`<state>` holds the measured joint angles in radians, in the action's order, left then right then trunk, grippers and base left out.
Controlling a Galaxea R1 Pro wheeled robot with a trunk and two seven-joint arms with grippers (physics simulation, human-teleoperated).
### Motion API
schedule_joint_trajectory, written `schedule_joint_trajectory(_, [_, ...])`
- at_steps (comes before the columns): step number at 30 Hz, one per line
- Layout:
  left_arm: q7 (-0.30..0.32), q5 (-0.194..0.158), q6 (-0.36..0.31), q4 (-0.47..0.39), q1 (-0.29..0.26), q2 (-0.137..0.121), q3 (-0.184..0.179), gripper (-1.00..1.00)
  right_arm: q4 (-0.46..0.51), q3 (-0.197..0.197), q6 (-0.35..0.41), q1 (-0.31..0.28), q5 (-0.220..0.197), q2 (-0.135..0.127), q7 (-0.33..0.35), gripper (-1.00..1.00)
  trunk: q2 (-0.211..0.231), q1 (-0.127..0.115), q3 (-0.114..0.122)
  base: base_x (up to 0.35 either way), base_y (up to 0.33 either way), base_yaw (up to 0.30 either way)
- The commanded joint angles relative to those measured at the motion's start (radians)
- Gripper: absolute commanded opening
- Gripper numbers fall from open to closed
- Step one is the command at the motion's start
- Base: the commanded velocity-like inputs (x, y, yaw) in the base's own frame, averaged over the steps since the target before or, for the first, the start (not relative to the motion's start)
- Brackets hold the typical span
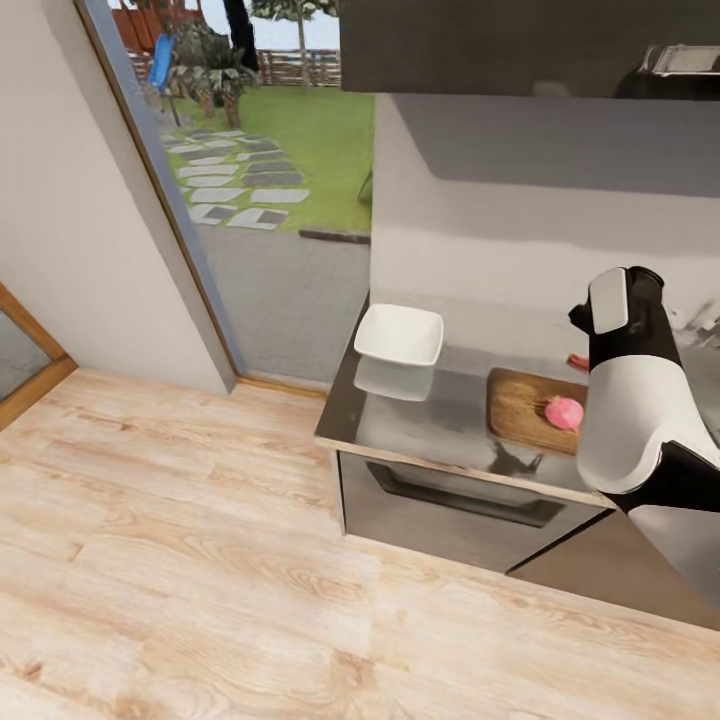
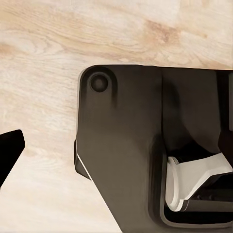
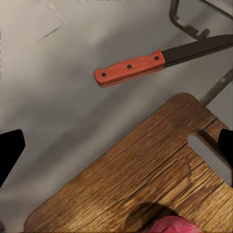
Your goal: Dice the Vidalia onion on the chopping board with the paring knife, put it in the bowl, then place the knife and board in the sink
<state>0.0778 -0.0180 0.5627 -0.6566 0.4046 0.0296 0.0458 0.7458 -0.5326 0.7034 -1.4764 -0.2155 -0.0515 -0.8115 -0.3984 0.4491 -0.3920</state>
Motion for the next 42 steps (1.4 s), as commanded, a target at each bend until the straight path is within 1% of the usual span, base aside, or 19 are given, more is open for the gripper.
schedule_joint_trajectory(1, [0.008,-0.002,0.0,-0.001,0.0,0.001,0.005,1.0,0.001,0.001,0.0,-0.001,-0.016,0.0,-0.016,1.0,-0.002,0.001,-0.001,0.237,0.0,0.0])
schedule_joint_trajectory(6, [0.008,-0.002,0.0,-0.001,0.0,0.001,0.005,1.0,0.001,0.0,-0.005,-0.001,-0.027,0.0,-0.035,1.0,-0.002,0.001,-0.001,0.274,0.003,0.0])
schedule_joint_trajectory(24, [0.008,-0.001,0.0,-0.001,0.001,0.001,0.005,1.0,0.001,0.0,-0.01,-0.001,-0.027,0.001,-0.046,1.0,-0.002,0.001,-0.001,0.289,0.092,0.0])
schedule_joint_trajectory(27, [0.008,-0.001,0.0,0.0,0.0,0.001,0.005,1.0,0.001,-0.001,-0.01,-0.001,-0.027,0.0,-0.067,1.0,-0.002,0.001,-0.001,0.086,0.01,0.0])
schedule_joint_trajectory(29, [0.008,-0.002,0.0,0.0,0.001,0.001,0.005,1.0,0.001,-0.003,-0.017,-0.001,-0.027,-0.001,-0.093,1.0,-0.002,0.001,-0.001,0.039,0.005,0.0])
schedule_joint_trajectory(32, [0.008,-0.002,0.0,0.0,0.0,0.001,0.005,1.0,0.001,-0.011,-0.048,-0.001,-0.027,-0.006,-0.133,1.0,-0.002,0.001,-0.001,0.017,0.002,0.0])
schedule_joint_trajectory(36, [0.008,-0.002,0.0,0.004,0.001,0.001,0.005,1.0,0.001,-0.039,-0.103,-0.001,-0.027,-0.01,-0.195,1.0,-0.002,0.001,-0.001,0.006,0.001,0.0])
schedule_joint_trajectory(42, [0.008,-0.002,0.0,0.008,0.0,0.001,0.005,1.0,0.004,-0.048,-0.119,-0.001,-0.027,-0.011,-0.232,1.0,-0.002,0.001,-0.001,0.001,0.0,0.0])
